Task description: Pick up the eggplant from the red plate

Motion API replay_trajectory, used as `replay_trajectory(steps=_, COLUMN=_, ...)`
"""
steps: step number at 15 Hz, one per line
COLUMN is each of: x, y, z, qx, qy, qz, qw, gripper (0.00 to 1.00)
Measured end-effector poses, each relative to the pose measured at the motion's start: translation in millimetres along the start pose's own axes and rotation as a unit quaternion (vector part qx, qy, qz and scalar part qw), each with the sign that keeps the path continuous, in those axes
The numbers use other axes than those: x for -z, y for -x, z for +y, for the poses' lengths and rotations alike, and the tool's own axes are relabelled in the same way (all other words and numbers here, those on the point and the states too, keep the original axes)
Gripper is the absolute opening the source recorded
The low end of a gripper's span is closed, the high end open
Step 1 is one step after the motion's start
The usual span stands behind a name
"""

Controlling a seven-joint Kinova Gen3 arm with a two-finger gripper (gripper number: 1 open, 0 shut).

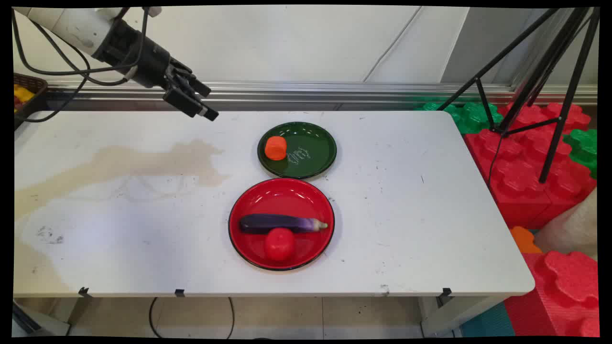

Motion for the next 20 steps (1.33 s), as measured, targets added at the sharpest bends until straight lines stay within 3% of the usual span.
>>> replay_trajectory(steps=9, x=-24, y=-3, z=26, qx=-0.009, qy=0.031, qz=-0.022, qw=0.9992, gripper=1.0)
replay_trajectory(steps=20, x=-103, y=13, z=65, qx=-0.013, qy=0.071, qz=-0.077, qw=0.9944, gripper=1.0)
